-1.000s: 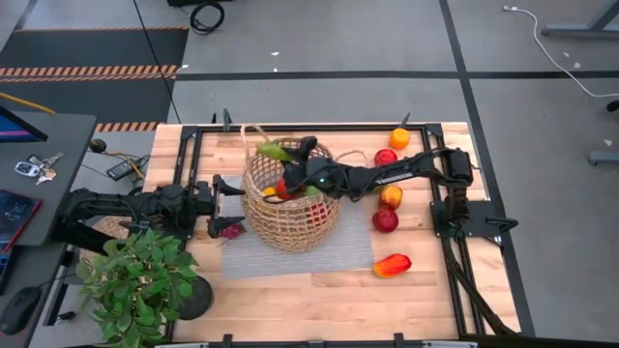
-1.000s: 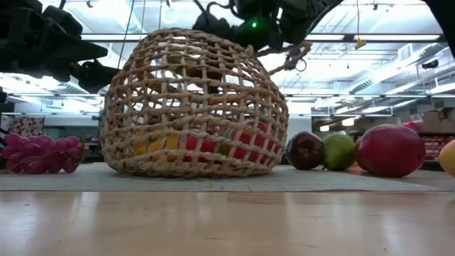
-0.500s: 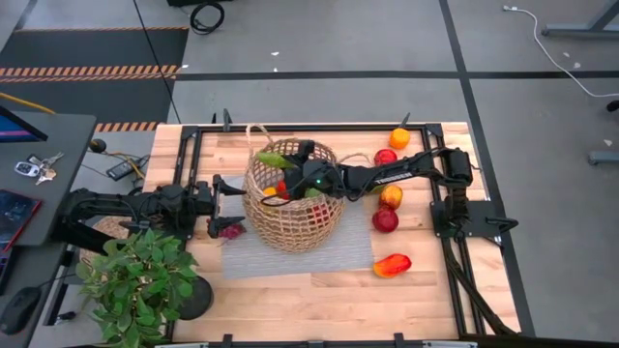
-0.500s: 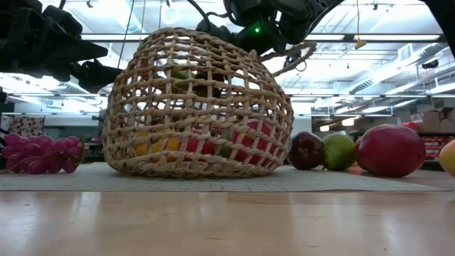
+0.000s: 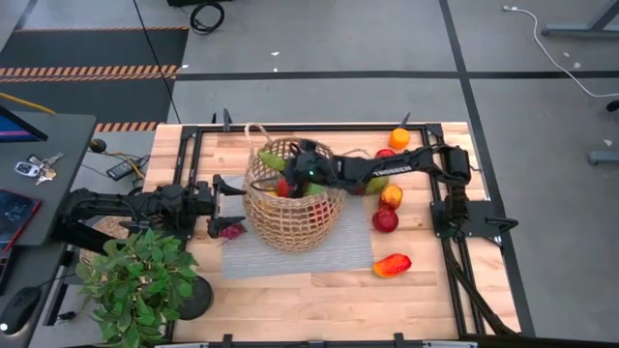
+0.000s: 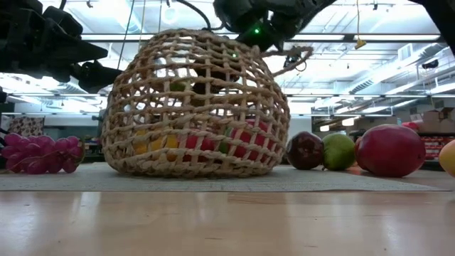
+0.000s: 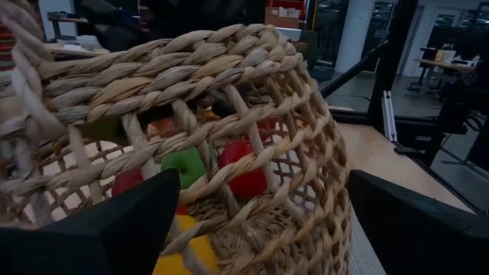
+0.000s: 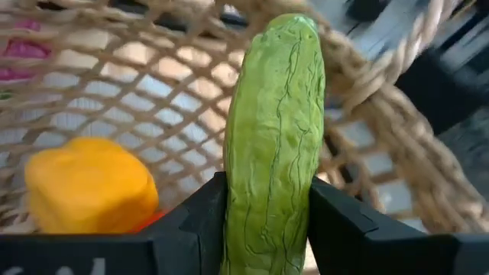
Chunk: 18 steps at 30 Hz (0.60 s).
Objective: Build produce basket
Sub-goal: Put the green cucumber into the brown basket
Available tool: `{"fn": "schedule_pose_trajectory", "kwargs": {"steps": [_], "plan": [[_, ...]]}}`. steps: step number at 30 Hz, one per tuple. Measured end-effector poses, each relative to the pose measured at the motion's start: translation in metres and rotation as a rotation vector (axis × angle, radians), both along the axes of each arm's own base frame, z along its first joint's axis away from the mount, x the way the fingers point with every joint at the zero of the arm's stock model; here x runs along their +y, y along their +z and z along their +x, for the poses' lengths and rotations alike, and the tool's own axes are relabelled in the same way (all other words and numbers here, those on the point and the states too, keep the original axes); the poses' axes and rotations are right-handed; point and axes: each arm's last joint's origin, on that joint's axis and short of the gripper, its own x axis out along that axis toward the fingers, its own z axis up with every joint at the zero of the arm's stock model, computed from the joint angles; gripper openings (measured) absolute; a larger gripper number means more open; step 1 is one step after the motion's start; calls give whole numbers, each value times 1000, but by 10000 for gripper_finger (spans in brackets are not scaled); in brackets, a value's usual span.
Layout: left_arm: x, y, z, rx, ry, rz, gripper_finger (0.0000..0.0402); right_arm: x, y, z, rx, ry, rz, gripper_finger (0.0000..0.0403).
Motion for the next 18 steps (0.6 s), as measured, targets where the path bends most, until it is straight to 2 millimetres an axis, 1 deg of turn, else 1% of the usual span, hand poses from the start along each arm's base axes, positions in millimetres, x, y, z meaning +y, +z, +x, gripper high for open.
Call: {"fn": "schedule_pose_trajectory", "kwargs": {"steps": [2,6,8,11,14,18], "plan": [[0,0,0,0,0,-1,386,-2,7,1,37,-6,34,160],[0,0,0,-1,-1,0,386,0,29,2,97,-16,66,160],[0,0,0,-1,-1,0,386,1,35,0,138,-9,106,160],[0,0,0,-1,-1,0,386,3,41,-3,190,17,189,160],[0,0,0,-2,-1,0,386,5,48,-5,199,30,248,160],[0,0,0,-2,-2,0,386,0,44,-10,237,42,356,160]]}}
